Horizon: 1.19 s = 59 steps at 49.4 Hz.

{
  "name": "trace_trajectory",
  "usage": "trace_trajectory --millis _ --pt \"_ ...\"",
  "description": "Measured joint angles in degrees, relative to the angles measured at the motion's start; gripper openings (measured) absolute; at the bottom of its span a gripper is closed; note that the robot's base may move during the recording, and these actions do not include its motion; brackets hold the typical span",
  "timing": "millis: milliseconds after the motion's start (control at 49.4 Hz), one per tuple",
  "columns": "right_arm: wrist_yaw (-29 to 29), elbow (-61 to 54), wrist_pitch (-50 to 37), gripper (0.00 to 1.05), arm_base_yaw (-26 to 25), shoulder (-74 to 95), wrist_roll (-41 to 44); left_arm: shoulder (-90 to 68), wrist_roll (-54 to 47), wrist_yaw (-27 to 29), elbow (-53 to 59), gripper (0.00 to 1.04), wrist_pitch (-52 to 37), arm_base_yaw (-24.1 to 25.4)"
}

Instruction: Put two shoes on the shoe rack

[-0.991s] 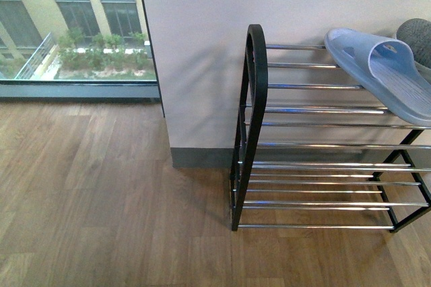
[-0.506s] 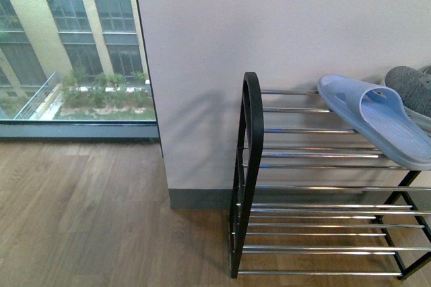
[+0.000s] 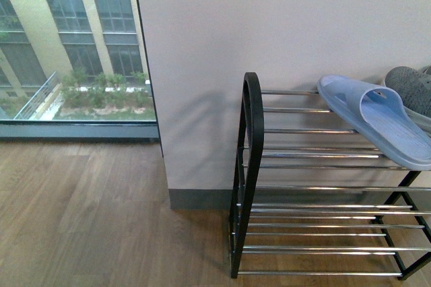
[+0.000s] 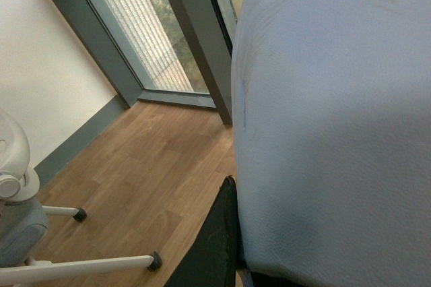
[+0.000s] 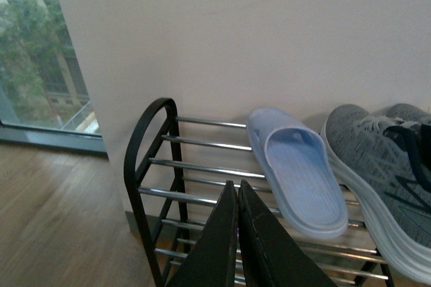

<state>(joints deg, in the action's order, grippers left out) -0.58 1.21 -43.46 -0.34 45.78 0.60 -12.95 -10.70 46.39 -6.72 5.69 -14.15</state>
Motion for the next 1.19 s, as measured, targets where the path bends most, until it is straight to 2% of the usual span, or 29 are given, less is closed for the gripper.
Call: trace_trajectory --millis 647,1193 --pt "0.57 -0.13 20.72 0.02 0.13 -22.97 0.0 0.0 0.0 0.0 0.0 0.02 0.0 0.02" --pt "0.57 -0.13 31.21 0.02 0.13 -33.68 0.0 0.0 0.0 -0.02 0.0 0.02 0.0 0.0"
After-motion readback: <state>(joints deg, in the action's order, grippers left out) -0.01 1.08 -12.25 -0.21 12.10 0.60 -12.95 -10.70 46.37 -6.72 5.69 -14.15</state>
